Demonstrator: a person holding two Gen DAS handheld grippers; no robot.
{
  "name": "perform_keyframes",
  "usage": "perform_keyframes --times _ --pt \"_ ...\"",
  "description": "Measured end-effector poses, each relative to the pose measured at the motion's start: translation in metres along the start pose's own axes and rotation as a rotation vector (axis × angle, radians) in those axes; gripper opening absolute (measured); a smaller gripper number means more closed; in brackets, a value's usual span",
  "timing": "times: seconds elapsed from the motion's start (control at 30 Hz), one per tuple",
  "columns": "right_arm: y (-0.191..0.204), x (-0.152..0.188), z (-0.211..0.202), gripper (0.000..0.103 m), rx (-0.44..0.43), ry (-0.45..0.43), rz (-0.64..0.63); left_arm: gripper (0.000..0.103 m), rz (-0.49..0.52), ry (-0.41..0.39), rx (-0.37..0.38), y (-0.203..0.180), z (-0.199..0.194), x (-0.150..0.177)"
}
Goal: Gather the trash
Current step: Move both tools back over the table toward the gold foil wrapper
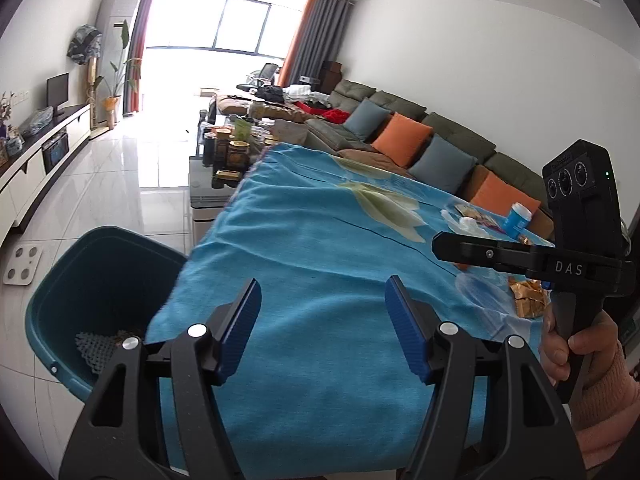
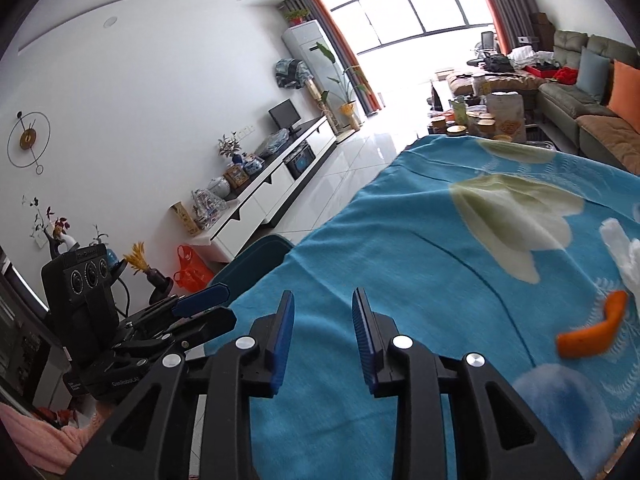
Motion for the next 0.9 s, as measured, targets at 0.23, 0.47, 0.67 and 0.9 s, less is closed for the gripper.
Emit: perform_keyframes --times 0.23,0.47,0.67,0.9 --pt "-0.040 0.017 -0.058 0.028 0.113 -0.077 0.070 0.064 0.099 0.048 0.121 -0.075 0.019 0.011" --pt "-0.080 0.033 -0.120 0.031 0.231 -0.170 0.141 0.064 0.216 0.098 0.233 -0.145 0.038 0.022" --pt "-0.111 0.043 -0.165 0.031 0.312 -0.235 0.190 0.064 0.280 0.158 0.323 -0.193 0.052 0.030" --pt "-0.140 0.055 -0.199 0.031 0.366 -0.288 0.241 0.064 0.345 0.208 0.381 -0.237 0.069 0.034"
Point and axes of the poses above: each gripper's, at about its wrist camera, not at the fingertips, and z roughly the way its jaws point, y to its left, x to its underside, the point moved 5 cm from there along z, roughly the way its jaws point, and after that the axes turned 10 degrees about -x, right-handed, at the moved point
